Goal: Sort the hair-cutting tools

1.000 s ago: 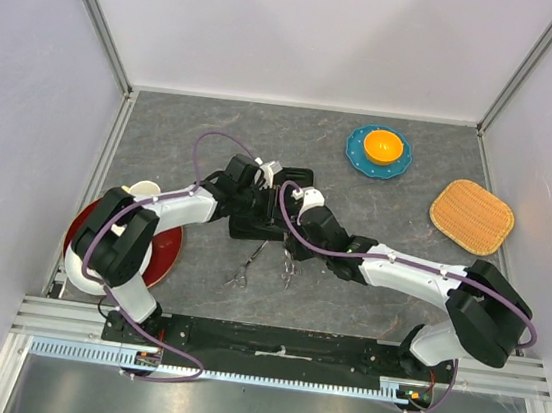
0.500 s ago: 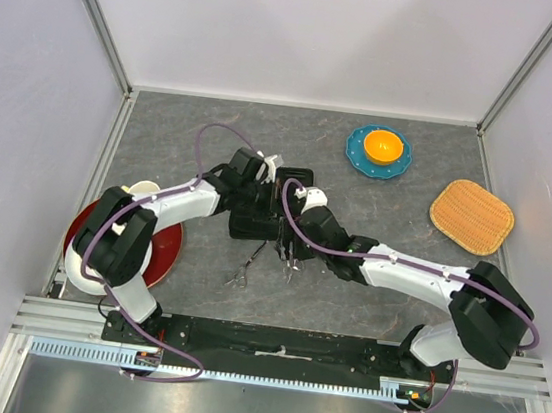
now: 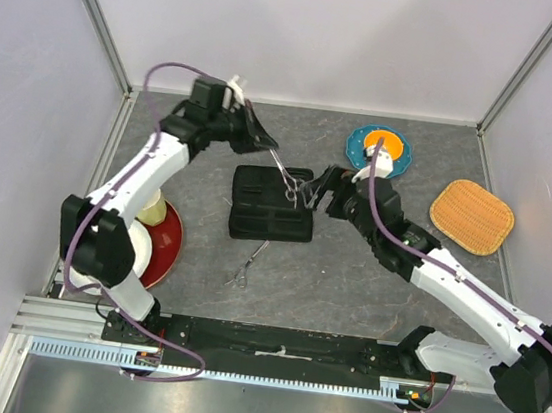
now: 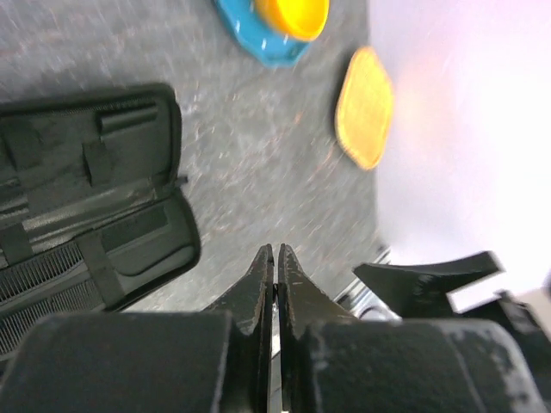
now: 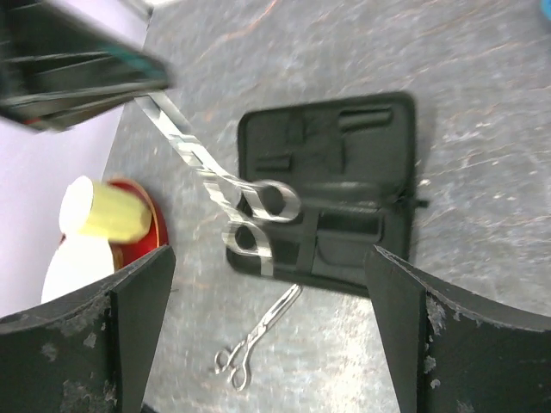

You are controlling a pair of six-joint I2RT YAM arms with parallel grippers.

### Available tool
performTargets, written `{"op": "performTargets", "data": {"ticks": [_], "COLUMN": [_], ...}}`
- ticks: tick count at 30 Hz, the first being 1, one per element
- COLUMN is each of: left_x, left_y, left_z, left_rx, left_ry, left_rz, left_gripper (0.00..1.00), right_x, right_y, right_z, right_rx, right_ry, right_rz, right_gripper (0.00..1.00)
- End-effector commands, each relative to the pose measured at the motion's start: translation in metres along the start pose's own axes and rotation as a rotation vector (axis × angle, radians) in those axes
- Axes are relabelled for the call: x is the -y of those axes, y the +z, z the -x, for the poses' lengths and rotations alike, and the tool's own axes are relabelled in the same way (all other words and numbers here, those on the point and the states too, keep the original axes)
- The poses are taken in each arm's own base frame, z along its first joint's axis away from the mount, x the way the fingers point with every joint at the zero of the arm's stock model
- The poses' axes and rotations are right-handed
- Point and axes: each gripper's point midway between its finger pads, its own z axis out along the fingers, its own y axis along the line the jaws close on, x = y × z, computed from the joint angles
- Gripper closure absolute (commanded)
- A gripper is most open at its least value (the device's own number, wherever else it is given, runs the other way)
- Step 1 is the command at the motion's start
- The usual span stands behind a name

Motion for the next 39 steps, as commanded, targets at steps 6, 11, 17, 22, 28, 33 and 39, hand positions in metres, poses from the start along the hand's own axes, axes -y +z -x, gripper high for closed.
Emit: {"op": "performTargets", "data": {"ticks": [6, 11, 17, 22, 28, 33, 39], "left_x": [0.036, 0.039, 0.031, 0.029, 0.025, 0.024, 0.018], "left_y": [-0.098, -0.107, -0.114, -0.110, -0.102, -0.097, -0.093], "left_z": [0.076, 0.078, 0.086, 0.085, 0.080, 0.080, 0.075], "left_rx": [0.161, 0.232, 0.352, 0.350, 0.355, 0.344, 0.338], "left_ry": [-0.391, -0.579, -0.653, -0.687, -0.701, -0.700, -0.708], "left_rz": [-0.204, -0.280, -0.259, -0.257, -0.248, -0.248, -0.233], "left_gripper": [0.98, 0.98, 0.98, 0.98, 0.98, 0.98, 0.98], "right_x": [-0.034, -0.060, -0.077, -0.079, -0.079, -0.078, -0.070], "right_y": [0.013, 0.021, 0.037, 0.043, 0.056, 0.065, 0.070], "right_z": [0.068, 0.087, 0.093, 0.095, 0.091, 0.090, 0.090], "right_rx": [0.143, 0.259, 0.259, 0.297, 0.314, 0.318, 0.356], "right_ry": [0.203, 0.391, 0.483, 0.558, 0.610, 0.647, 0.660], "right_rz": [0.209, 0.390, 0.473, 0.492, 0.485, 0.471, 0.418], "right_gripper": [0.02, 0.04, 0.10, 0.19, 0.34, 0.45, 0.47]}}
